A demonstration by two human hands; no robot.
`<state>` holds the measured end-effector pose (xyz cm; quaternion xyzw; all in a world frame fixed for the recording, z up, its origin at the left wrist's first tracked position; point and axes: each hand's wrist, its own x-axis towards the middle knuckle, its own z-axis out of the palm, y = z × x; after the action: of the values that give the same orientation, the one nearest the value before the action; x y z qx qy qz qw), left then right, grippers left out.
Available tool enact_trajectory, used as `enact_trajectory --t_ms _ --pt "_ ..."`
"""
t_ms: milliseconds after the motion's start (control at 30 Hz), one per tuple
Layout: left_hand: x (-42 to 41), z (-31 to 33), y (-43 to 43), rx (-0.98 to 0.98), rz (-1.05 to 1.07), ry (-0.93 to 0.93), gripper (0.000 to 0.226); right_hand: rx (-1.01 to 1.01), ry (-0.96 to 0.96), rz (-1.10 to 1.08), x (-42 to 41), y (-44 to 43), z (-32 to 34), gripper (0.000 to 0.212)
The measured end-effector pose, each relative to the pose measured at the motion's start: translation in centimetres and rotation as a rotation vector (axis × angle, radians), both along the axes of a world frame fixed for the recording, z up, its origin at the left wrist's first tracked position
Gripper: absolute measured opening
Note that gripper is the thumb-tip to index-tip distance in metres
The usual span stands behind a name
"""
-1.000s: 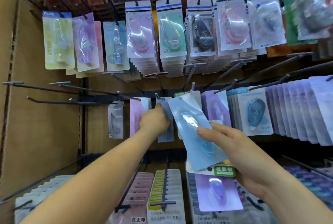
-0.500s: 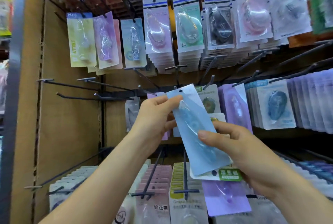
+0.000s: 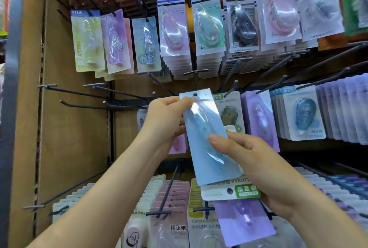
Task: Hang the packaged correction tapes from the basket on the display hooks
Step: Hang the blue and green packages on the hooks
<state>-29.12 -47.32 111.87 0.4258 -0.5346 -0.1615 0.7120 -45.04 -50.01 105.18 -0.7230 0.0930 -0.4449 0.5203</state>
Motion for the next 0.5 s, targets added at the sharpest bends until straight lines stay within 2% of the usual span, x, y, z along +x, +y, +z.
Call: enact_trajectory --t_ms 133,200,233,333,433,500 --pt "0.4 0.1 -0.2 0.089 -0.005 -0.004 0.016 0.003 0.010 -0.013 0.4 0.3 -0.1 0.034" --pt "0.5 0.2 -0.5 0.075 0.018 -0.011 0.018 -0.002 0.014 -0.054 0.8 0.1 -0.1 0.034" --pt "0.8 0.1 -0.5 0.034 0.098 -0.068 0.021 -0.013 0.015 -0.092 1.0 -0.2 -0.1 0.034" --pt "1.3 -0.8 0.7 -0.105 0.361 -0.395 0.029 -0.077 0.020 -0.215 1.6 -0.4 0.2 0.028" --pt "0.9 -2.3 1.9 0.000 0.360 -0.707 0.034 -0.234 0.063 -0.346 2.1 -0.4 0.3 0.019" --pt "0.9 -2.7 1.7 0.021 0.428 -0.784 0.036 -0.303 0.084 -0.369 2.4 -0.4 0.4 0.015"
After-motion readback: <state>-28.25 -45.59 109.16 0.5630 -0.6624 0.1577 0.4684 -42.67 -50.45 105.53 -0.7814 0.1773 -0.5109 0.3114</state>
